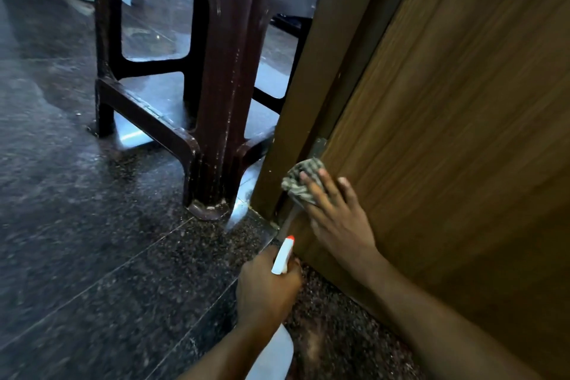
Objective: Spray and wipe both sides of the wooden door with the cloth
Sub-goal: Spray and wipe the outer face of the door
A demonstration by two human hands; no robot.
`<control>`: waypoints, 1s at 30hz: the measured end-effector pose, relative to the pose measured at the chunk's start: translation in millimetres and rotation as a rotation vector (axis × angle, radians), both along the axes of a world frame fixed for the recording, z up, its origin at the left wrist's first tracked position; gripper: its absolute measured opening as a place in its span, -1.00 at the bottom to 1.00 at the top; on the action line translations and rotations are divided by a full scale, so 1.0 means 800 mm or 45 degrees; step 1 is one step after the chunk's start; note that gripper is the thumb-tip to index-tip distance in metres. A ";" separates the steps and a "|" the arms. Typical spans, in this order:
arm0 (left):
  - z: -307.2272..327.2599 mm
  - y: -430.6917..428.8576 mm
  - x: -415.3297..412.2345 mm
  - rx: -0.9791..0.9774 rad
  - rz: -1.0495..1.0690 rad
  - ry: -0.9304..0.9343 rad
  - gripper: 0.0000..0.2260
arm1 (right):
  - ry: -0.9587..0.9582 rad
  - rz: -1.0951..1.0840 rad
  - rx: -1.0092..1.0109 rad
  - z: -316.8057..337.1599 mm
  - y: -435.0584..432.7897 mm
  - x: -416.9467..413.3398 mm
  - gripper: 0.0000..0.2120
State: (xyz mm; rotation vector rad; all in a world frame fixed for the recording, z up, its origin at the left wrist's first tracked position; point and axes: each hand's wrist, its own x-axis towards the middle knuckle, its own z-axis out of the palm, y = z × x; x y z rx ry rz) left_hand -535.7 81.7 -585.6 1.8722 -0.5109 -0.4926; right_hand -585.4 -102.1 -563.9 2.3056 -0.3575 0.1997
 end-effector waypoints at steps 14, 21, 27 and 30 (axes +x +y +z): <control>0.002 0.032 0.030 0.045 -0.015 -0.050 -0.73 | 0.795 -0.183 0.077 -0.139 -0.005 -0.104 -0.42; 0.032 0.021 -0.050 -0.019 -0.221 0.035 -0.78 | 0.899 -0.450 0.077 -0.100 0.018 -0.335 -0.47; 0.033 -0.016 -0.153 -0.081 -0.515 0.069 -0.72 | 0.979 -0.836 0.347 -0.108 0.032 -0.511 -0.42; 0.032 -0.035 -0.204 -0.088 -0.581 0.122 -0.75 | 0.944 -0.982 0.225 -0.105 0.037 -0.600 -0.44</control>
